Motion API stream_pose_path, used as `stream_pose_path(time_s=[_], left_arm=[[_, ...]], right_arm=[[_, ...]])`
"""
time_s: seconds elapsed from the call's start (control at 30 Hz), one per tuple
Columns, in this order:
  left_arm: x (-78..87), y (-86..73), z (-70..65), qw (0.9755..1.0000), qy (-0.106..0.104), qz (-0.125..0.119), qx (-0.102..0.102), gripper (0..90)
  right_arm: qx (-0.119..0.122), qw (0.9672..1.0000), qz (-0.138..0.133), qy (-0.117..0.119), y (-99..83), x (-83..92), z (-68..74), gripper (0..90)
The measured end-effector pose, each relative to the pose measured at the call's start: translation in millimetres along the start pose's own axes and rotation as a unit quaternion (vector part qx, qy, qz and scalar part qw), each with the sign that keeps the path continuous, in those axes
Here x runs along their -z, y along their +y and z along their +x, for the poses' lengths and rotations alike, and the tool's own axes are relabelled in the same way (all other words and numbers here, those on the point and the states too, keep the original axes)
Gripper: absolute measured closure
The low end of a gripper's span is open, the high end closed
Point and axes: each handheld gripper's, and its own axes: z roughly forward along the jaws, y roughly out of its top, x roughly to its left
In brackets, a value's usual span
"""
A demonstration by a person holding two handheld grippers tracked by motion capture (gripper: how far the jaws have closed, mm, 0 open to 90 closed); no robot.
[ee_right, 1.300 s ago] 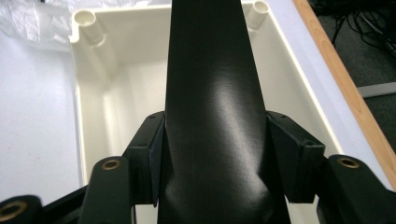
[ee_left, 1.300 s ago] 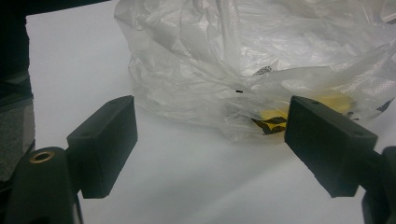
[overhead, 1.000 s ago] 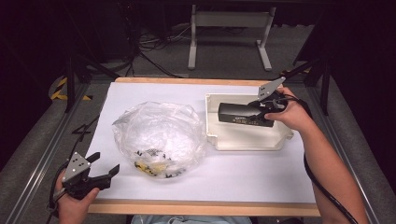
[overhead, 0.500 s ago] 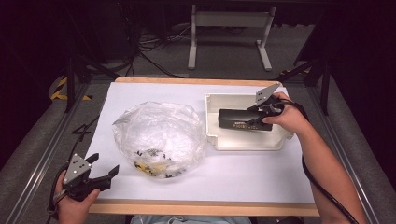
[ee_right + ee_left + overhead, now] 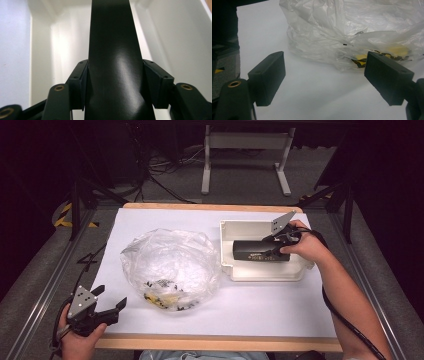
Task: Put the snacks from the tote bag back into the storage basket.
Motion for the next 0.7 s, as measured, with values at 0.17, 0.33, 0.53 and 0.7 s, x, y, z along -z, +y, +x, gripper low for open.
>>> stream_pose_path(time_s=[0.17, 0.33, 0.53, 0.7], left_arm=[[-0.2, 0.4, 0.0, 1.0, 0.0, 0.0, -0.002, 18.1], [-0.1, 0.5, -0.1, 1.0, -0.001, -0.001, -0.002, 18.1], [-0.1, 0.3, 0.3, 1.0, -0.002, -0.002, -0.002, 18.1], [-0.8, 0.3, 0.2, 1.0, -0.002, -0.002, -0.001, 18.1]], right_arm=[[0.01, 0.9999, -0.001, 0.004, -0.9, -0.7, -1.7, 43.1], [0.034, 0.9994, -0.001, 0.004, -0.4, -1.5, -3.4, 43.0], [0.032, 0.9995, -0.001, 0.009, -3.9, -4.5, -6.1, 42.9], [0.037, 0.9992, 0.0, 0.012, -6.1, -5.7, -6.1, 42.9]])
